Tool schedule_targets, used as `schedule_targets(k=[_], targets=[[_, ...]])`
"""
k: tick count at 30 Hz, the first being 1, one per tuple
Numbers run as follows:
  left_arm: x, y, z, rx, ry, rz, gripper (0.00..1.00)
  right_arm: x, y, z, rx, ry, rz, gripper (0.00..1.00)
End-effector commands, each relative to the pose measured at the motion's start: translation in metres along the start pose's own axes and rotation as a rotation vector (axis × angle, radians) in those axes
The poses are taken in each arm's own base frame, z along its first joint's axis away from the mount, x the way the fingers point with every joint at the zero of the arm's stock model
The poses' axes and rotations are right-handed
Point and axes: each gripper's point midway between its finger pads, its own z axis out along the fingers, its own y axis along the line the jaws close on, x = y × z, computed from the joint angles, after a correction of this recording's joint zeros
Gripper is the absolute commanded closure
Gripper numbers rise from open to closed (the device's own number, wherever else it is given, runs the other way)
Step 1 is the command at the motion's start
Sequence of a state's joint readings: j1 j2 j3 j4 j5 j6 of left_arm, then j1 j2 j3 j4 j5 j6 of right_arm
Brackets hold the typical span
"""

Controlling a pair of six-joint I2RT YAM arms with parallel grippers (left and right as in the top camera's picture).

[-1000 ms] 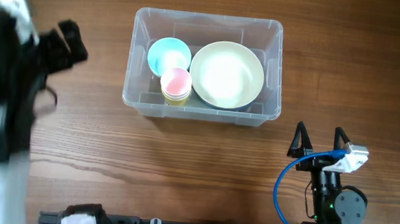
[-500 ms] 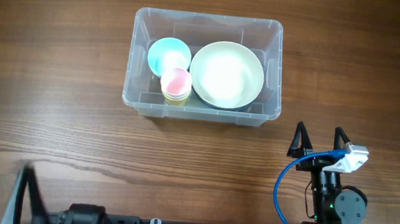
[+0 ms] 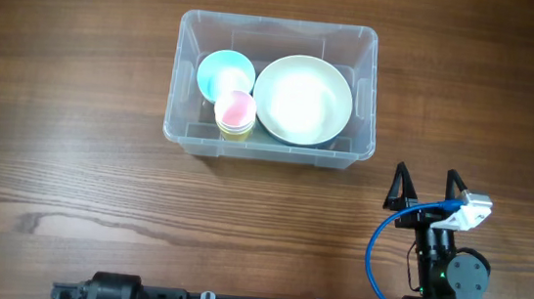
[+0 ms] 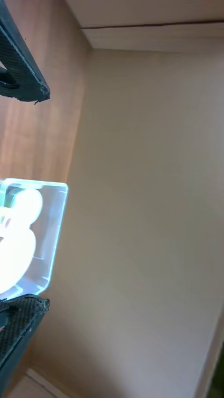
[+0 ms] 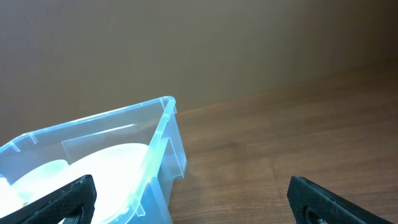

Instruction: Pack container

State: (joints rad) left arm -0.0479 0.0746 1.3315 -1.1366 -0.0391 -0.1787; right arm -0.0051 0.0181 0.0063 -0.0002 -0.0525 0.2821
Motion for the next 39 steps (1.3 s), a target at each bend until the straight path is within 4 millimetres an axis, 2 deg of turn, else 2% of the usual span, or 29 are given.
schedule_targets(k=[1,6,8,11,19,23,25,28,35,39], targets=[[0.026,0.005,0.01,0.007,0.023,-0.014,0.0,0.0,0.004,0.0,-0.023,-0.002,-0.018,0.0],[0.054,0.011,0.035,-0.015,0.105,-0.01,0.0,0.0,0.004,0.0,-0.023,-0.002,-0.019,0.0],[0.06,0.012,0.045,-0.016,0.11,-0.009,0.0,0.0,0.004,0.0,-0.023,-0.002,-0.019,0.0],[0.068,0.013,0.068,-0.012,0.101,-0.011,0.0,0.0,0.005,0.0,-0.024,-0.002,-0.019,0.0],[0.108,0.008,0.135,0.065,0.059,-0.017,0.0,0.0,0.005,0.0,-0.024,-0.002,-0.018,0.0],[0.142,0.011,0.162,0.089,0.056,-0.018,0.0,0.0,0.004,0.0,-0.023,-0.002,-0.018,0.0],[0.169,0.017,0.173,0.086,0.082,-0.018,0.0,0.0,0.004,0.0,-0.023,-0.002,-0.018,0.0],[0.202,0.024,0.182,0.078,0.123,-0.018,0.0,0.0,0.005,0.0,-0.024,-0.002,-0.019,0.0],[0.245,0.034,0.188,0.062,0.197,-0.019,0.0,0.0,0.004,0.0,-0.023,-0.002,-0.018,0.0],[0.262,0.039,0.188,0.052,0.232,-0.019,0.0,0.0,0.004,0.0,-0.023,-0.002,-0.019,0.0]])
